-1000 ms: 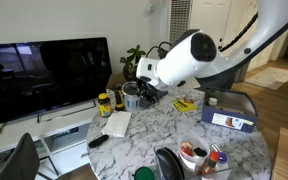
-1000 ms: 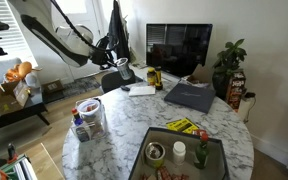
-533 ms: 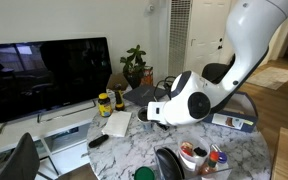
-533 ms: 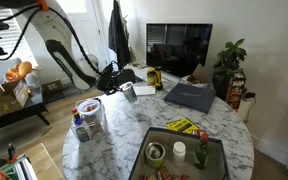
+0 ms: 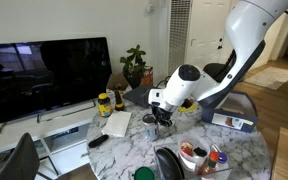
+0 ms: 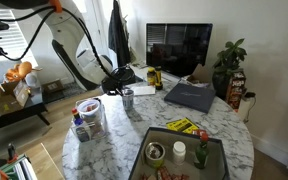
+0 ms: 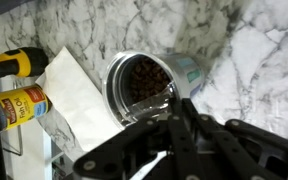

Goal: Shift the silver cup to the left

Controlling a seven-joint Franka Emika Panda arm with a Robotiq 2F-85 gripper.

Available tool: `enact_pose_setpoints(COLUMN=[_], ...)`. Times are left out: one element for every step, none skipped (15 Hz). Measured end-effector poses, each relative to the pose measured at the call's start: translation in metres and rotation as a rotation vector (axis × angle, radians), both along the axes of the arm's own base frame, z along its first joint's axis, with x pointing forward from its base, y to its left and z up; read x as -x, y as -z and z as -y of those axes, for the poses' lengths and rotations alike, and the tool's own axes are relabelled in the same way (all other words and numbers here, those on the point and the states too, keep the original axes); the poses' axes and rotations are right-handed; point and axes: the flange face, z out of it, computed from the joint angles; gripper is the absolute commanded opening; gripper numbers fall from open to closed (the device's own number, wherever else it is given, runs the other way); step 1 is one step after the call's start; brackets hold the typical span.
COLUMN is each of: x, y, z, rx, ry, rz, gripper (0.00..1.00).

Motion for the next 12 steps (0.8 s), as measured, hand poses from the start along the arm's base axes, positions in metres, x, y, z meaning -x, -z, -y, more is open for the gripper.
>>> enact_pose_setpoints(x=[-0.001, -0.002, -0.004, -0.006, -0.007, -0.008, -0.009, -0.010, -0.012, -0.013, -0.015, -0.018], y=[-0.001, -0.003, -0.005, -0.009, -0.013, -0.017, -0.022, -0.030, -0.041, -0.054, -0.070, -0.087], z=[0.003, 0.005, 0.004, 0.002, -0.001, -0.004, -0.007, -0.009, -0.009, -0.004, 0.004, 0.014], rx=[-0.021, -0.041, -0.062, -0.081, -0.099, -0.116, -0.132, -0.152, -0.169, -0.174, -0.173, -0.177], ry=[0.010, 0.017, 0.021, 0.026, 0.028, 0.029, 0.030, 0.029, 0.027, 0.024, 0.022, 0.022], rz=[-0.037, -0.070, -0.099, -0.122, -0.141, -0.159, -0.178, -0.196, -0.219, -0.244, -0.265, -0.274], gripper=[0.35, 0.40, 0.49, 0.56, 0.64, 0.71, 0.78, 0.86, 0.93, 1.00, 1.00, 1.00])
